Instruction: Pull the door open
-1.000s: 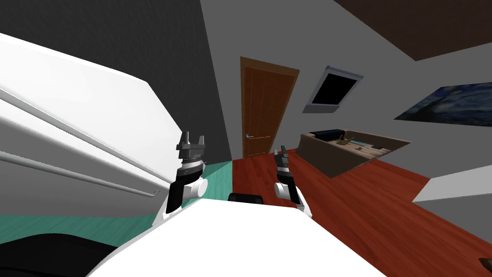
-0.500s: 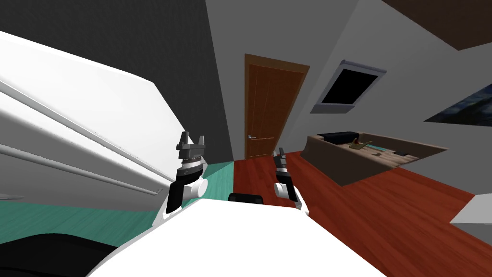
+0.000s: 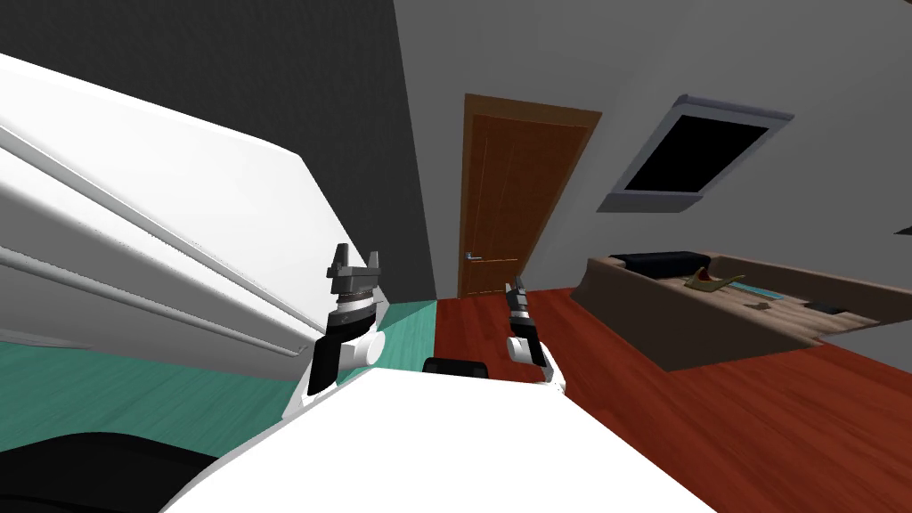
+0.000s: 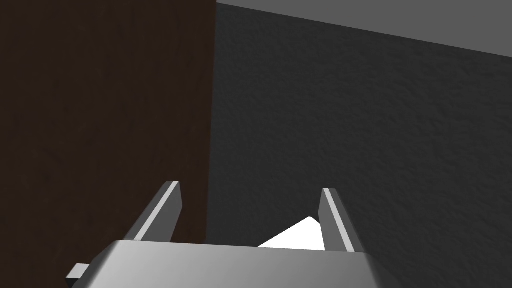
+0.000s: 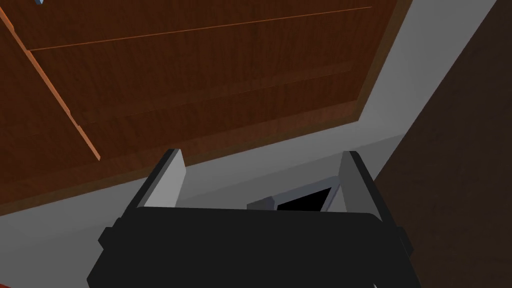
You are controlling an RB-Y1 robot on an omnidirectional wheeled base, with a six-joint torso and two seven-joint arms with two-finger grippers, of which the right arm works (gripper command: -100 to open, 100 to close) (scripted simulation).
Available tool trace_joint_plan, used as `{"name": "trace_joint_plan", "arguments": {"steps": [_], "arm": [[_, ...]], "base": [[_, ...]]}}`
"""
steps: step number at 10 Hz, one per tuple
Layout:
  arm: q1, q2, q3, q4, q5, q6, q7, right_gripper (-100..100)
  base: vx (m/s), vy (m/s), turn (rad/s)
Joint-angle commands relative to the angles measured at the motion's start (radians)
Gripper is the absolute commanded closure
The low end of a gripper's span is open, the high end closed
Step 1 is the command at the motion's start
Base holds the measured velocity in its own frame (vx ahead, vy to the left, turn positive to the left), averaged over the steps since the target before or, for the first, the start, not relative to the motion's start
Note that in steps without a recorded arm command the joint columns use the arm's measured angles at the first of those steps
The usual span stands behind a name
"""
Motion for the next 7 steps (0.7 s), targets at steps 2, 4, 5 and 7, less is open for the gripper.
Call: {"name": "trace_joint_plan", "arguments": {"steps": [2,4,5,7], "arm": [[-0.016,-0.007,-0.005,0.064,-0.009,-0.02,0.004,-100],[-0.028,-0.01,-0.01,0.1,-0.014,-0.029,0.007,-100],[-0.041,-0.013,-0.014,0.132,-0.02,-0.038,0.009,-100],[-0.053,-0.017,-0.018,0.171,-0.025,-0.047,0.012,-100]], "base": [[0.056,-0.001,0.054],[0.043,-0.001,0.073],[0.084,-0.008,0.147],[0.081,-0.009,0.102]]}}
